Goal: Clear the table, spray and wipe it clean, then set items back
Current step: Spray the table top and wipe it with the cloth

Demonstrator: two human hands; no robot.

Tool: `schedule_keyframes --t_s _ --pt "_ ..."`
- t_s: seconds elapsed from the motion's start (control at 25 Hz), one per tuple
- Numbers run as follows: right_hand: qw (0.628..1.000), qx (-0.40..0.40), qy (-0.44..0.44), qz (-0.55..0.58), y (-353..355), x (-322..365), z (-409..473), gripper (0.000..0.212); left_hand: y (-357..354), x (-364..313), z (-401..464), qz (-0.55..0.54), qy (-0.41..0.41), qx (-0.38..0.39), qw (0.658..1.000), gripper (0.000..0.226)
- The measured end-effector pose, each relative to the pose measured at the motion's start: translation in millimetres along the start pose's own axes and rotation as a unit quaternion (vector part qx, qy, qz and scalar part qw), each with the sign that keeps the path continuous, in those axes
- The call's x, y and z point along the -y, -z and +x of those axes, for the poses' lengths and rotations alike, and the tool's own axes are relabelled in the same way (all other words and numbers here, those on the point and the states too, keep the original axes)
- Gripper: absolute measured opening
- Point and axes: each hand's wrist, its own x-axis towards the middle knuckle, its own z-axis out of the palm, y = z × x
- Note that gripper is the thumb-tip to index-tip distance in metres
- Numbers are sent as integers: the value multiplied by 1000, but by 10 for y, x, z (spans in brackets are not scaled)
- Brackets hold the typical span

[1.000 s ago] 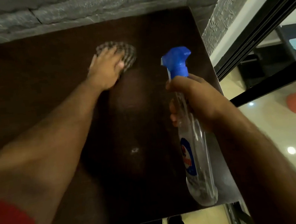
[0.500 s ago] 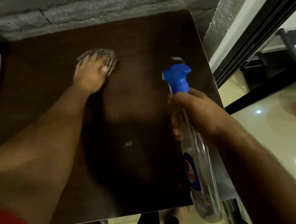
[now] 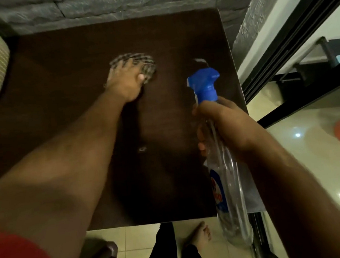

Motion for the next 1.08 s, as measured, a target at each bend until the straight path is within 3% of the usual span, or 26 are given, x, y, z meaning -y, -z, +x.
schedule_keyframes --t_s 0.08,0.16,0.24,0.32,0.4,0.52,0.64,0.72,0.8,0.92,1.0,1.08 --pt "1000 8 1 7 -11 -53 -68 13 -221 -392 -504 -23 -86 12 996 49" --pt "1000 11 -5 8 8 -100 -140 12 -479 -318 -1336 -63 -170 11 983 47" --pt "1000 8 -17 8 54 -179 -191 15 -423 101 -1537 -75 -133 -5 988 50" --pt "999 12 -20 21 45 -246 -240 19 -237 416 -1034 -48 -27 -7 998 48" --pt "999 20 -20 36 -38 -307 -265 18 -128 259 -429 -18 18 -8 1000 50" --pt "998 42 -11 47 -194 -368 -281 13 -235 -368 -553 -30 -70 3 997 48" --pt "999 28 -10 43 -273 -408 -284 14 -477 -91 -1615 -87 -166 10 982 47" --pt "999 19 -12 42 -336 -440 -306 18 -435 381 -1887 -74 -149 15 986 51" --pt "999 11 -6 46 -417 -459 -353 18 -314 642 -1386 -53 -65 -5 996 49" --pt "999 3 2 44 -561 -505 -439 19 -162 268 -628 -23 -14 6 1000 49" --pt "999 -4 5 48 -664 -536 -515 17 -293 -74 -838 0 -83 0 997 50" --pt "998 -6 7 63 -734 -545 -611 15 -501 -89 -1603 1 -186 -3 982 50"
